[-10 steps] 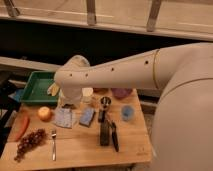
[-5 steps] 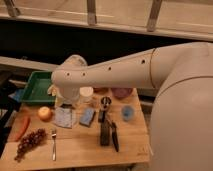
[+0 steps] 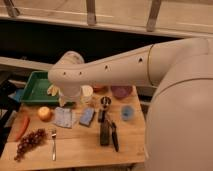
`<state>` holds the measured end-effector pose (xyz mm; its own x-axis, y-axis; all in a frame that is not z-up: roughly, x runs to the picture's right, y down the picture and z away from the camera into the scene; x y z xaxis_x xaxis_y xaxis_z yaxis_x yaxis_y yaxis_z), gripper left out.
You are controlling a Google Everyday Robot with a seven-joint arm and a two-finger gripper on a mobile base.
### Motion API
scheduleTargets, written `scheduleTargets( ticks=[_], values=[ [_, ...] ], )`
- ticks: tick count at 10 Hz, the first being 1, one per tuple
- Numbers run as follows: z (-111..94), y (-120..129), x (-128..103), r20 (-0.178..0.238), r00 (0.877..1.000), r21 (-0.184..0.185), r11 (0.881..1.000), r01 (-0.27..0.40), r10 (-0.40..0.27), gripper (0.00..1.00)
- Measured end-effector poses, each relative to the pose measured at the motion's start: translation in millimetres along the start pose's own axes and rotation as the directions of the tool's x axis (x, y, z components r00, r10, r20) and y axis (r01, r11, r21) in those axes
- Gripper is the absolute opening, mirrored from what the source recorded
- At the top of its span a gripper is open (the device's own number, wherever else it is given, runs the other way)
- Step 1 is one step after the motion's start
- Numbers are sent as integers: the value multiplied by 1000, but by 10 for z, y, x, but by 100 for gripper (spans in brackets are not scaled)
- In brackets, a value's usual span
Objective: Place pepper in purple bowl
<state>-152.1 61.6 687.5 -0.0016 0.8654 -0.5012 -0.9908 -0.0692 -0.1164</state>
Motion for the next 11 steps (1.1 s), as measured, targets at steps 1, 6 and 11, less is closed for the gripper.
scheduleTargets(
  ticks=[1,6,11],
  values=[
    [50,118,-30,-7,1000,-5,1000,15,-15,65],
    [527,1052,-244,-55,991,-78,990,119,-123,65],
    [851,1780,-55,-99,966,-153,963,222,-238,65]
  ],
)
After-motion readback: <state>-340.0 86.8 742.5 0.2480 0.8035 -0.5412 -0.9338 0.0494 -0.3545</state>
